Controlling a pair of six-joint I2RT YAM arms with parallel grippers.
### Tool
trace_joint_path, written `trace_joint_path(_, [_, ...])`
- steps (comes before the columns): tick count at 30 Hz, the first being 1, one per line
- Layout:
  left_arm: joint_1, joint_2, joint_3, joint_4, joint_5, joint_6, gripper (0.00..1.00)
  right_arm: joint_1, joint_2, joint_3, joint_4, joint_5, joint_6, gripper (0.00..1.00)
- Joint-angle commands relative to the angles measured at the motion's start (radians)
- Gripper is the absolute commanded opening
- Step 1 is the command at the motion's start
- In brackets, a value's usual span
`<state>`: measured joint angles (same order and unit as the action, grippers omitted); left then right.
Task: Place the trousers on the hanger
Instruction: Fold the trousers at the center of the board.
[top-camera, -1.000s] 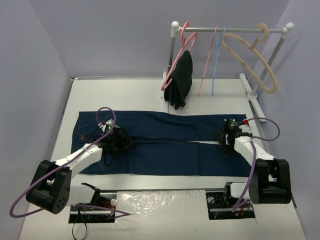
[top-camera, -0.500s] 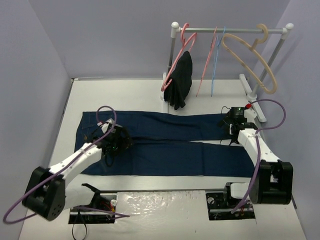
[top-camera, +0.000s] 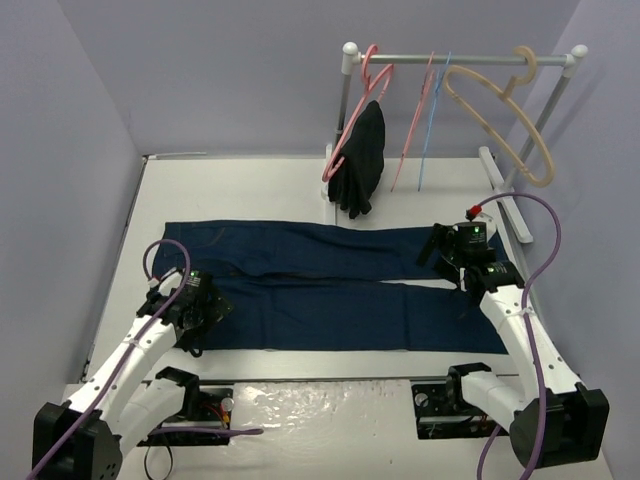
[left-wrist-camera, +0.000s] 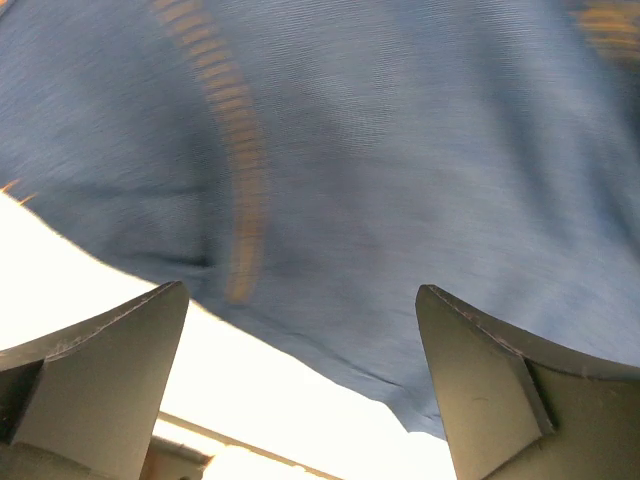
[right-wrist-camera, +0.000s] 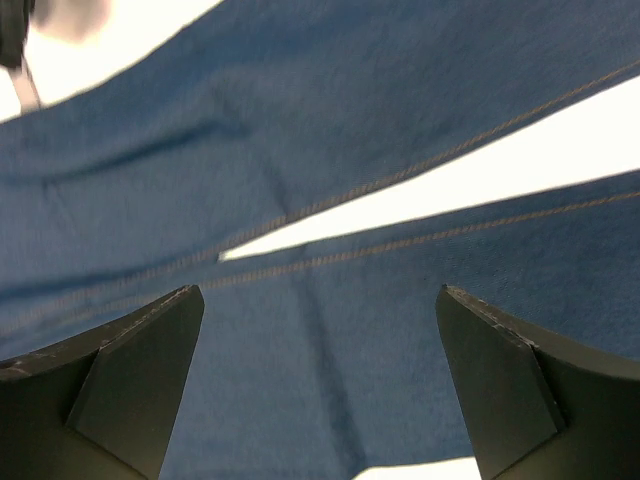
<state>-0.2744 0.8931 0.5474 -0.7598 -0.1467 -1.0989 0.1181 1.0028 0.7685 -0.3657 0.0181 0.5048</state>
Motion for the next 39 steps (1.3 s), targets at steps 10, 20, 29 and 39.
trace_joint_path(10, [0.159,0.113,-0.045,-0.012,0.02,-0.136,0.97,0.085,0.02,0.013,-0.015,-0.155,-0.049,1.0])
trace_joint_path(20, [0.165,0.136,-0.055,0.037,-0.008,-0.128,0.56,0.121,0.031,0.008,-0.013,-0.138,-0.035,1.0])
trace_joint_path(29, [0.169,0.101,-0.044,0.068,-0.017,-0.072,0.03,0.12,0.054,-0.04,-0.004,-0.1,0.02,1.0])
trace_joint_path(39, [0.169,0.101,0.102,0.045,0.017,0.047,0.0,0.12,0.095,-0.171,0.04,0.001,0.175,0.99])
